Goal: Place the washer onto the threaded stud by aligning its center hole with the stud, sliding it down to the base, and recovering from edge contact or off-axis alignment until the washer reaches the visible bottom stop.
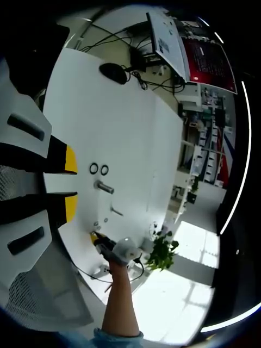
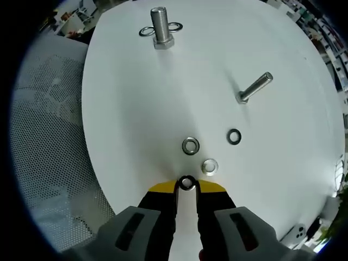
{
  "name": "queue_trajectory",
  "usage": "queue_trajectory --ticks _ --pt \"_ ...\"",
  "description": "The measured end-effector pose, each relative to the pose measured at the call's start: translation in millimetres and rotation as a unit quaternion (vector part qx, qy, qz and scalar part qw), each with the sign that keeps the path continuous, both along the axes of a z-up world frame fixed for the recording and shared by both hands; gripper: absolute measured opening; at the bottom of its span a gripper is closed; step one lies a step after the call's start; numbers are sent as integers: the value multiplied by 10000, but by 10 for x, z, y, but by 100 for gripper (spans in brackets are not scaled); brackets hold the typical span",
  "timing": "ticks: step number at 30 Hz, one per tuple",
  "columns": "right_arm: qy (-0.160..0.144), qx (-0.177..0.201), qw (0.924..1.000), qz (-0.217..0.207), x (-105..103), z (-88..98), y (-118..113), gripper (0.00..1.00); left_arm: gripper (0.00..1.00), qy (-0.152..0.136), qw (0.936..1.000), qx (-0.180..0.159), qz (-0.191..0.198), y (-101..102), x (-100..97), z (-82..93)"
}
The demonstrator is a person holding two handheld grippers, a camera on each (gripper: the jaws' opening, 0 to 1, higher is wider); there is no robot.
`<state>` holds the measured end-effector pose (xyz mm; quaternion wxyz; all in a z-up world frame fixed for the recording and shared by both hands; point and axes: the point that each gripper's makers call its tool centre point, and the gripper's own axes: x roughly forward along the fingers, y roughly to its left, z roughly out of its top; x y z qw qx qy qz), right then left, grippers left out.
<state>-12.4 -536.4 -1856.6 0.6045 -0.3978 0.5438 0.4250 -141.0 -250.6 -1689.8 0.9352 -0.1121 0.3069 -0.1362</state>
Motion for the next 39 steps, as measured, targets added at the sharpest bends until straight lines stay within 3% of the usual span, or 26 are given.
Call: queue_trajectory --ticks 39 --pt "74 -51 10000 17 -4 -3 1 15 10 33 10000 4 -37 -10 -3 -13"
